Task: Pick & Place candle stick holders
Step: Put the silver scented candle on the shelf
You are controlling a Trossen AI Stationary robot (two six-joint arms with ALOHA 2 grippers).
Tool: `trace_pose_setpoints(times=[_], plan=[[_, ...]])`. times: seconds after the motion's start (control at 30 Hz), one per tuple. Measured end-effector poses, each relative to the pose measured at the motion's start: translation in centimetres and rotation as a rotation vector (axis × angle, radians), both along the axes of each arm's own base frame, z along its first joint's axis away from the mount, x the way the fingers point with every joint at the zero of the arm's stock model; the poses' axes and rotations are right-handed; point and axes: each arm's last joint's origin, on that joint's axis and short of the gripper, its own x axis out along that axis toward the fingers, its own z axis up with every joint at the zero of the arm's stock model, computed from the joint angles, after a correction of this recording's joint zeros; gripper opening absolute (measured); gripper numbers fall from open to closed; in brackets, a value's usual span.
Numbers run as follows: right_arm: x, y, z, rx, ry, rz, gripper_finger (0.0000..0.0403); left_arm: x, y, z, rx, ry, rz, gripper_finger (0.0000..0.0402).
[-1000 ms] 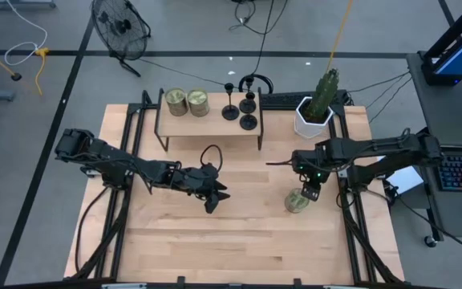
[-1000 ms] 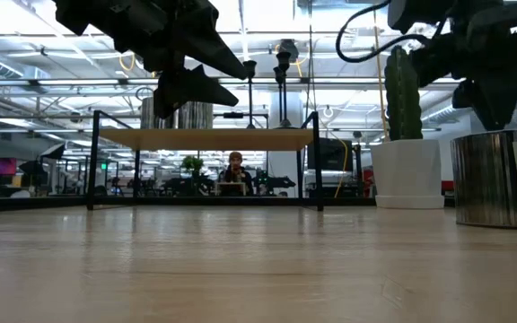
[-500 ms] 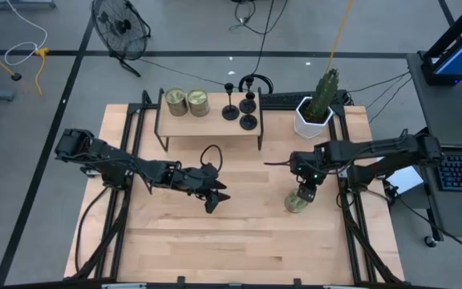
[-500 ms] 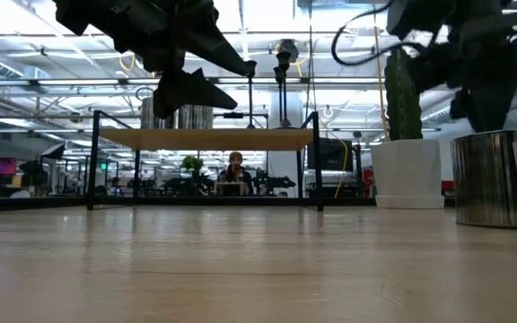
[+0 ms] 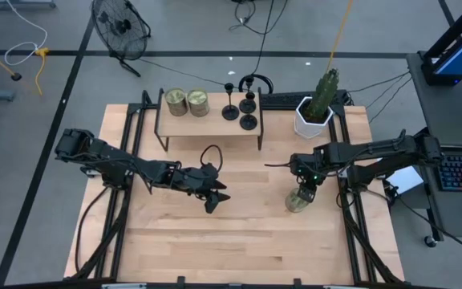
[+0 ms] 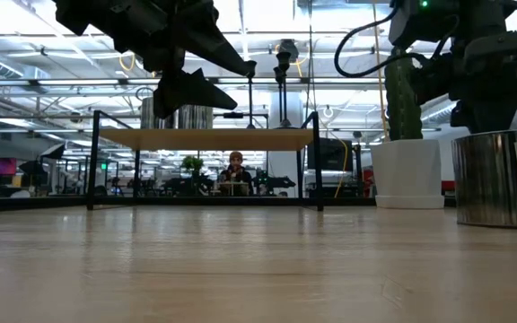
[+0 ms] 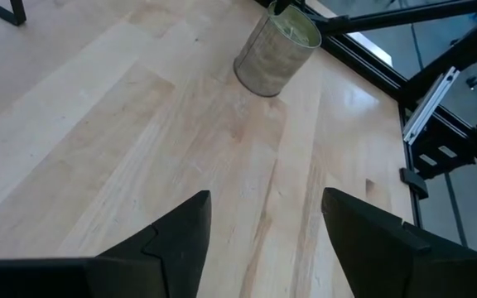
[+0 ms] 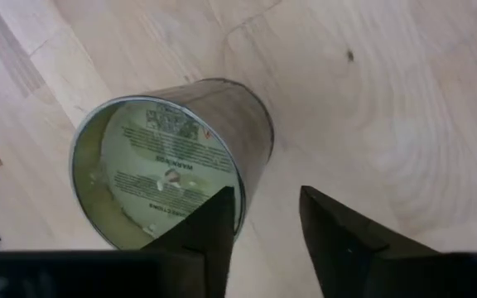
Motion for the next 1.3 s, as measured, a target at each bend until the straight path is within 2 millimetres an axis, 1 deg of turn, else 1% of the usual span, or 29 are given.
trace_pose_setpoints(times=[0.13, 0.27, 0.33, 0.5, 0.57, 0.67, 0.9, 1.0, 1.07, 1.2, 1.3], plan=[[0.0, 0.0, 0.0, -0.001, -0.002, 0.008, 0.0086, 0.0, 0.0, 0.0, 0.0, 0.0, -0.001, 0.0237], [0.0, 0.0, 0.0, -0.005, -0.006, 0.017, 0.0021, 0.0, 0.0, 0.0, 0.0, 0.0, -0.001, 0.0237], [0.0, 0.0, 0.0, -0.013, -0.01, 0.023, 0.0008, 0.0, 0.0, 0.0, 0.001, 0.0, -0.001, 0.0237], [0.2, 0.0, 0.0, -0.008, -0.025, 0.019, 0.0004, 0.0, 0.0, 0.0, 0.009, -0.001, -0.005, 0.0237], [0.5, 0.0, 0.5, -0.009, -0.047, 0.019, 0.0003, 0.0, 0.0, 0.0, 0.01, -0.001, -0.003, 0.0237], [1.3, 0.0, 1.7, -0.019, -0.128, 0.033, 0.0002, 0.0, 0.0, 0.0, 0.013, -0.001, -0.004, 0.0237], [3.6, -0.4, 5.8, -0.046, -0.361, 0.012, 0.0001, 0.0, 0.0, 0.0, -0.006, -0.002, 0.006, 0.0237], [4.7, -0.6, 6.8, -0.042, -0.431, 0.005, 0.0001, 0.0, 0.0, 0.1, -0.01, -0.007, 0.008, 0.0237], [5.5, -0.6, 7.0, -0.025, -0.436, 0.014, 0.0001, 0.1, 0.0, 0.2, -0.003, -0.023, 0.003, 0.0237], [7.6, -0.5, 6.9, 0.021, -0.433, 0.06, 0.0001, 0.3, -0.2, 0.6, 0.08, -0.082, -0.051, 0.0237], [9.2, -0.5, 7.1, 0.042, -0.437, 0.097, 0.0, 0.5, -0.4, 1.1, 0.137, -0.135, -0.087, 0.0249]])
